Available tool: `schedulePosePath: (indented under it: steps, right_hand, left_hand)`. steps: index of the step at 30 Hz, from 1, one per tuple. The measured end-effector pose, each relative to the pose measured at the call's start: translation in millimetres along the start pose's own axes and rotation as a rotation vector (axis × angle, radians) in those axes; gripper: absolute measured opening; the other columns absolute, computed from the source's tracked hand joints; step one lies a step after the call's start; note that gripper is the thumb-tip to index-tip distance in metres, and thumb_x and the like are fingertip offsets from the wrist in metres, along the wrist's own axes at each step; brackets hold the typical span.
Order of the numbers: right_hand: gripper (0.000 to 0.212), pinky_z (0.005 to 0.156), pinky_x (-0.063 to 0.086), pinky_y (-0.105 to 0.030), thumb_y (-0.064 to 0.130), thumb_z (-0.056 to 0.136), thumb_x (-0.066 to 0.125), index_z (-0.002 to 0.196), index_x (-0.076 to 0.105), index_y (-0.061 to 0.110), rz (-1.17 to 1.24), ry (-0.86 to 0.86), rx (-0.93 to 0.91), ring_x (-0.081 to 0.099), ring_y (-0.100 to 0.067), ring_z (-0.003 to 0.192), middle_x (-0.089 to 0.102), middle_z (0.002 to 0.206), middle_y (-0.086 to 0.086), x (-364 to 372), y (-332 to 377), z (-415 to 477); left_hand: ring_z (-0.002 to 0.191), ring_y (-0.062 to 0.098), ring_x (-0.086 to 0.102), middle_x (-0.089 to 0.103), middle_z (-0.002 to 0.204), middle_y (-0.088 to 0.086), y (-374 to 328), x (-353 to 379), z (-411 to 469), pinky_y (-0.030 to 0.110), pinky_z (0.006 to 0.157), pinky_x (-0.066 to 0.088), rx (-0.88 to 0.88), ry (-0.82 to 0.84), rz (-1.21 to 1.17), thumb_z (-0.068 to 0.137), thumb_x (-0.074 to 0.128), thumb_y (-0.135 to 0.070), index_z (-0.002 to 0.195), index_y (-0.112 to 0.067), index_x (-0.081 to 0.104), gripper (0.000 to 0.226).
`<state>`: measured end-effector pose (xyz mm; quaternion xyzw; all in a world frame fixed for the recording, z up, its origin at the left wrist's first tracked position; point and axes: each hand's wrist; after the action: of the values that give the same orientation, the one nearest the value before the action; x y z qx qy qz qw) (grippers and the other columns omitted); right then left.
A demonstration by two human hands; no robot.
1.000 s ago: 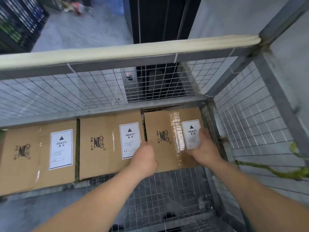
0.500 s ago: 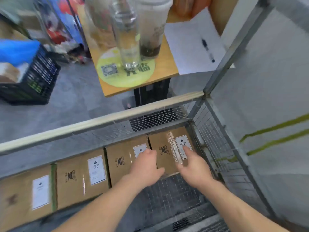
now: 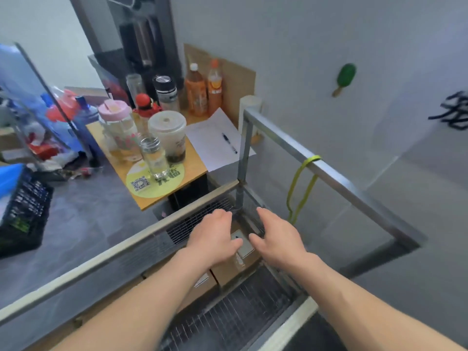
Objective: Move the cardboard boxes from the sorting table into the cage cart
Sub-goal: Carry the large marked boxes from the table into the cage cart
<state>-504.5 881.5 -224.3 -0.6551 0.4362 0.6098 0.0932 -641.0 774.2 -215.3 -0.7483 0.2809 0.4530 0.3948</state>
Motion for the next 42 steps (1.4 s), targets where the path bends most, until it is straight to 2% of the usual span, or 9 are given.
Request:
schedulePosePath:
  steps: [4, 9, 14, 19, 26, 29, 34, 42]
  right_hand:
    - [0.072, 0.117, 0.030, -0.031, 0.041, 0.099, 0.054, 0.160, 0.023, 0.019, -0.011, -0.046, 0.003, 0.032, -0.017, 0.149, 0.029, 0.165, 0.003, -38.4, -11.3, -46.0]
    - [0.062, 0.112, 0.039, -0.035, 0.040, 0.098, 0.054, 0.154, 0.037, 0.019, -0.025, -0.112, -0.005, 0.044, -0.020, 0.140, 0.044, 0.156, 0.002, -69.5, -23.7, -107.0]
    - [0.065, 0.115, 0.037, -0.035, 0.043, 0.098, 0.053, 0.156, 0.035, 0.020, -0.049, -0.143, 0.020, 0.040, -0.019, 0.144, 0.038, 0.160, 0.004, -85.0, -34.4, -158.5]
    - [0.053, 0.104, 0.045, -0.038, 0.042, 0.096, 0.054, 0.142, 0.049, 0.017, -0.082, -0.208, 0.115, 0.049, -0.023, 0.133, 0.052, 0.147, 0.001, -100.7, -40.1, -206.4]
    - [0.048, 0.103, 0.045, -0.040, 0.039, 0.095, 0.057, 0.135, 0.054, 0.012, -0.075, -0.287, 0.299, 0.052, -0.027, 0.129, 0.056, 0.141, -0.004, -97.2, -18.4, -281.9]
    - [0.052, 0.105, 0.044, -0.038, 0.040, 0.095, 0.058, 0.139, 0.053, 0.013, -0.074, -0.346, 0.359, 0.050, -0.026, 0.132, 0.055, 0.145, -0.004, -88.9, -1.9, -319.7]
    - [0.065, 0.115, 0.034, -0.034, 0.042, 0.098, 0.054, 0.155, 0.037, 0.017, -0.070, -0.419, 0.469, 0.036, -0.020, 0.146, 0.037, 0.161, 0.001, -75.3, 9.0, -395.0]
    - [0.067, 0.118, 0.032, -0.034, 0.043, 0.097, 0.056, 0.155, 0.038, 0.015, -0.074, -0.537, 0.709, 0.038, -0.020, 0.146, 0.040, 0.160, -0.001, -72.3, -6.5, -532.4]
  left_hand:
    - [0.140, 0.024, 0.040, 0.039, 0.154, 0.003, -42.2, -17.4, -27.6, 0.043, 0.111, 0.042, 0.051, -0.034, 0.047, 0.092, 0.062, -0.051, 0.149, -0.017, 0.039, 0.070]
    - [0.143, 0.023, 0.038, 0.035, 0.158, 0.001, -87.1, -25.4, -71.7, 0.042, 0.113, 0.040, 0.104, -0.082, 0.035, 0.091, 0.063, -0.052, 0.153, -0.018, 0.034, 0.076]
    - [0.144, 0.022, 0.037, 0.034, 0.160, 0.001, -119.3, -31.5, -111.3, 0.042, 0.114, 0.040, 0.171, -0.114, 0.053, 0.092, 0.063, -0.054, 0.155, -0.019, 0.031, 0.079]
    - [0.141, 0.021, 0.039, 0.036, 0.157, 0.000, -140.6, -36.5, -143.9, 0.041, 0.112, 0.042, 0.267, -0.127, 0.081, 0.093, 0.061, -0.055, 0.153, -0.019, 0.034, 0.076]
    - [0.142, 0.021, 0.040, 0.036, 0.158, 0.001, -141.7, -46.2, -197.8, 0.038, 0.111, 0.040, 0.437, -0.118, 0.107, 0.094, 0.061, -0.053, 0.155, -0.018, 0.032, 0.075]
    - [0.141, 0.022, 0.040, 0.036, 0.158, 0.001, -139.5, -46.3, -221.2, 0.040, 0.111, 0.040, 0.507, -0.089, 0.136, 0.094, 0.061, -0.054, 0.155, -0.018, 0.031, 0.077]
    - [0.137, 0.023, 0.044, 0.041, 0.152, 0.002, -159.1, -38.2, -259.3, 0.041, 0.108, 0.043, 0.642, -0.060, 0.166, 0.090, 0.063, -0.058, 0.148, -0.018, 0.040, 0.074]
    - [0.134, 0.025, 0.046, 0.042, 0.151, 0.003, -233.7, -15.3, -341.6, 0.041, 0.106, 0.043, 0.876, 0.010, 0.193, 0.091, 0.062, -0.055, 0.146, -0.016, 0.041, 0.071]
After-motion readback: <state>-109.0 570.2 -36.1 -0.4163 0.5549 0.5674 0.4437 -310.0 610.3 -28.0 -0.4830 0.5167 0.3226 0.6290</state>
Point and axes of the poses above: each hand's wrist, its own z-axis towards the middle knuckle, its own x-axis out of the palm, y = z × x
